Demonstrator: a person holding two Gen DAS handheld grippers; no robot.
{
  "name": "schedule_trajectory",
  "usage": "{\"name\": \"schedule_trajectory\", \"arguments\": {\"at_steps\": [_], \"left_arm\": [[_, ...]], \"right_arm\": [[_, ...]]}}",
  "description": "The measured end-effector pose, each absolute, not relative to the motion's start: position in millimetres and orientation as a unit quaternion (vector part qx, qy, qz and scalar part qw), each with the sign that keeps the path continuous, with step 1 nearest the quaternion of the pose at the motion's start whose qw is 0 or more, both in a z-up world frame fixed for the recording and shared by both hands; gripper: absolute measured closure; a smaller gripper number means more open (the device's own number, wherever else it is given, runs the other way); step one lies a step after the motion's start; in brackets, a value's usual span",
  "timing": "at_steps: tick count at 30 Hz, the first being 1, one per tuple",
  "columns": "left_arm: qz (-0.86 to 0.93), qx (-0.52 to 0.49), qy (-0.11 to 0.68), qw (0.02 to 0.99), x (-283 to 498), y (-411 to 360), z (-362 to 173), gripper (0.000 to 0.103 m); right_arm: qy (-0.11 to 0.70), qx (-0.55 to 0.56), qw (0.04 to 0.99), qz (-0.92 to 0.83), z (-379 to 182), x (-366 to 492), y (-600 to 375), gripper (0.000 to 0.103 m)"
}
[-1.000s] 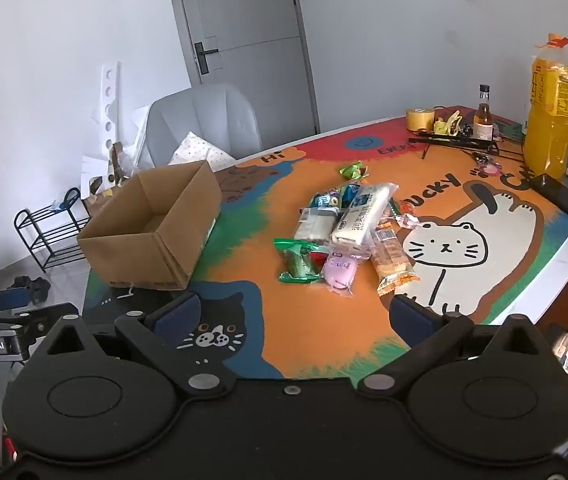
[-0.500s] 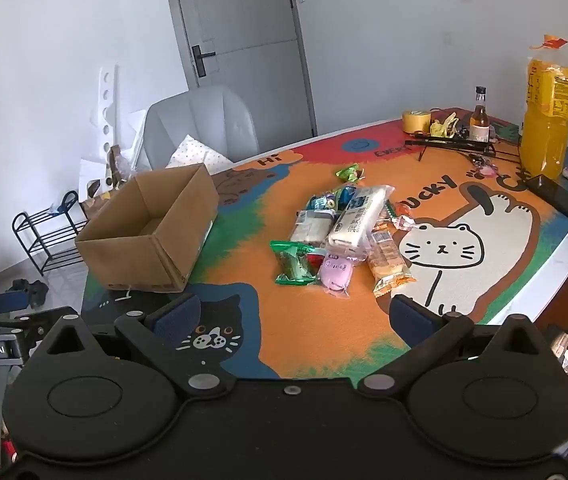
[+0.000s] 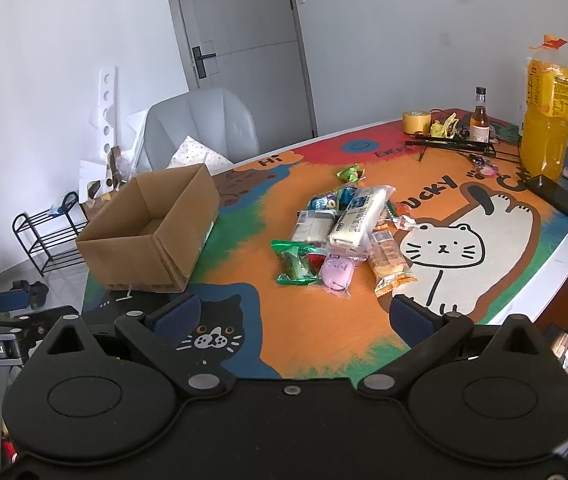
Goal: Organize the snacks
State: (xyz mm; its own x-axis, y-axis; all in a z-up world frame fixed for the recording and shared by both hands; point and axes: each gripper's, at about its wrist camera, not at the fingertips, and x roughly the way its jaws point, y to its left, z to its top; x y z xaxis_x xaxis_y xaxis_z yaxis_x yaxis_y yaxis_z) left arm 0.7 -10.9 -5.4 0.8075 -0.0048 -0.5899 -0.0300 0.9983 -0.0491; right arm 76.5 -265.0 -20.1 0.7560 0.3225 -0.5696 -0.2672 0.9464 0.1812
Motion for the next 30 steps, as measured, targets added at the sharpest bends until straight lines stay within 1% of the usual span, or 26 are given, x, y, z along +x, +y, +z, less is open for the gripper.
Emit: {"name": "schedule_trajectory", "arguments": {"at_steps": [30], "left_arm": [[0.006, -0.023, 0.299, 0.954, -4.4, -8.9, 1.5, 0.0]], "right_arm": [[0.303, 0.039, 0.939, 0.156, -17.9, 73.1, -265.6, 0.0]]}}
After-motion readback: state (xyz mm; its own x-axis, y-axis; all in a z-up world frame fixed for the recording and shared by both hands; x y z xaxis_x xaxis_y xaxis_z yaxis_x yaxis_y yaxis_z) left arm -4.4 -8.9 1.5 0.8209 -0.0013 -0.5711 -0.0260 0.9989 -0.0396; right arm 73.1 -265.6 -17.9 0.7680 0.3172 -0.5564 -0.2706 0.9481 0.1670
